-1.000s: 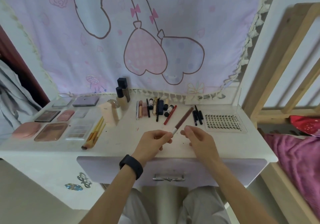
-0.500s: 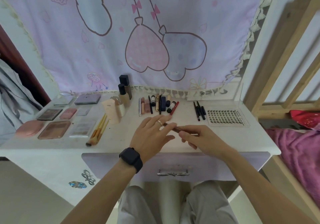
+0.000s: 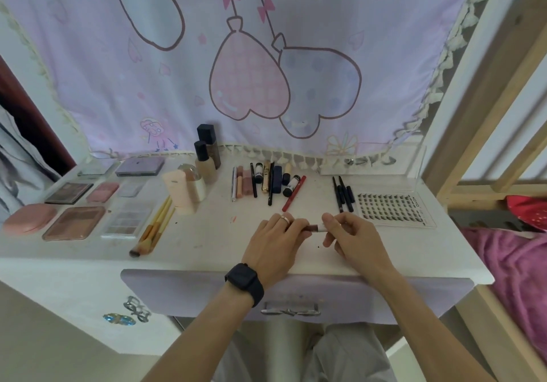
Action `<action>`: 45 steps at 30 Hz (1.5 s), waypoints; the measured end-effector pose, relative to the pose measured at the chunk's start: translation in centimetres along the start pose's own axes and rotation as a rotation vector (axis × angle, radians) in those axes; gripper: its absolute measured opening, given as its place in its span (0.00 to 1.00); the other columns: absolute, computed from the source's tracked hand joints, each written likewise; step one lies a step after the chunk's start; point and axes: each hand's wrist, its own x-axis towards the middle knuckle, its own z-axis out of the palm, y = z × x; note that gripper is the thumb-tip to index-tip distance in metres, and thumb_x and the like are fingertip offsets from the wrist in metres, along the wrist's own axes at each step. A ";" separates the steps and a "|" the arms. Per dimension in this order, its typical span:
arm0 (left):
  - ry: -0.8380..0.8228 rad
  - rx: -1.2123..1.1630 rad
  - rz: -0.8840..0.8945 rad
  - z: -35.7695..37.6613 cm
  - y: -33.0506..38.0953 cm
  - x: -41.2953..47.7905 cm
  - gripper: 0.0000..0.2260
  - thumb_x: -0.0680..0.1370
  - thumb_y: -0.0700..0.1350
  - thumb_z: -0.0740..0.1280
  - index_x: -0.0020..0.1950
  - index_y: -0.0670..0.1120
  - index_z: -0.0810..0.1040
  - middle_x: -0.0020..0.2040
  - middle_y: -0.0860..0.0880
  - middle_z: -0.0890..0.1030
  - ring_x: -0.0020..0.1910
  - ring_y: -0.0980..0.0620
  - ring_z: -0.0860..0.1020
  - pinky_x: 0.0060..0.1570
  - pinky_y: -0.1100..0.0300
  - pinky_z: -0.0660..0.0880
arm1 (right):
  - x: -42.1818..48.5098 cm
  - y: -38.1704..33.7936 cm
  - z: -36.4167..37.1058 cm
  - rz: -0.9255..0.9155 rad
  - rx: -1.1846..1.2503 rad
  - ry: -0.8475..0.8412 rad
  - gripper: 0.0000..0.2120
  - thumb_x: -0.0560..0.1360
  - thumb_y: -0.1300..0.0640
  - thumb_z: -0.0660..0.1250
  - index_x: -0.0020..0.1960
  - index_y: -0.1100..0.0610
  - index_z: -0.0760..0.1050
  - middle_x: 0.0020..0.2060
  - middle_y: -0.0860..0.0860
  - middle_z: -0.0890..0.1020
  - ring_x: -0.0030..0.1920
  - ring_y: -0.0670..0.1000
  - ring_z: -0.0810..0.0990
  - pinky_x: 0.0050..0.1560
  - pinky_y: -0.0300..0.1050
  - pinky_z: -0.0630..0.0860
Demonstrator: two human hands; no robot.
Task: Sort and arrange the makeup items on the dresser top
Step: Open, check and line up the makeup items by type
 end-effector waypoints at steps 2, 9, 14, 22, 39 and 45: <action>0.017 -0.036 -0.033 0.3 -0.2 -0.1 0.15 0.83 0.51 0.55 0.55 0.46 0.78 0.43 0.49 0.76 0.37 0.50 0.71 0.34 0.57 0.70 | 0.3 0.1 0.2 -0.020 -0.163 0.001 0.27 0.77 0.30 0.60 0.33 0.51 0.74 0.25 0.47 0.78 0.26 0.44 0.70 0.29 0.33 0.67; 0.045 -0.058 -0.026 0.3 -0.2 -0.5 0.14 0.83 0.52 0.55 0.56 0.47 0.78 0.38 0.51 0.74 0.32 0.52 0.70 0.27 0.62 0.67 | 0.0 0.8 0.6 -0.077 -0.171 -0.033 0.25 0.81 0.37 0.58 0.31 0.50 0.66 0.26 0.48 0.66 0.29 0.47 0.62 0.32 0.43 0.62; 0.003 -0.145 -0.062 0.2 -0.5 -0.4 0.17 0.83 0.53 0.54 0.57 0.46 0.79 0.38 0.51 0.75 0.34 0.51 0.72 0.27 0.61 0.66 | -0.3 0.7 -0.1 -0.149 -0.177 -0.115 0.18 0.81 0.39 0.60 0.39 0.50 0.71 0.28 0.44 0.69 0.28 0.45 0.64 0.29 0.37 0.62; -0.031 -0.127 -0.110 -0.1 -0.2 -0.6 0.19 0.83 0.54 0.53 0.60 0.46 0.80 0.39 0.49 0.74 0.34 0.49 0.70 0.27 0.58 0.69 | -0.3 0.4 0.3 -0.086 -0.104 0.007 0.23 0.80 0.37 0.61 0.40 0.54 0.77 0.25 0.47 0.76 0.26 0.43 0.70 0.30 0.32 0.68; -0.013 -0.113 -0.114 0.2 -0.2 -0.5 0.18 0.84 0.53 0.53 0.61 0.49 0.80 0.37 0.49 0.72 0.35 0.50 0.69 0.29 0.58 0.69 | -0.7 0.6 -0.9 -0.078 0.086 -0.029 0.06 0.80 0.60 0.68 0.55 0.51 0.79 0.47 0.45 0.83 0.35 0.50 0.82 0.35 0.39 0.79; -0.007 -0.100 -0.111 0.2 -0.2 -0.6 0.18 0.83 0.53 0.54 0.63 0.49 0.80 0.37 0.49 0.72 0.35 0.50 0.70 0.29 0.58 0.69 | -0.3 0.1 -0.3 0.007 0.030 -0.015 0.14 0.80 0.44 0.66 0.48 0.54 0.80 0.33 0.50 0.83 0.27 0.48 0.77 0.27 0.39 0.74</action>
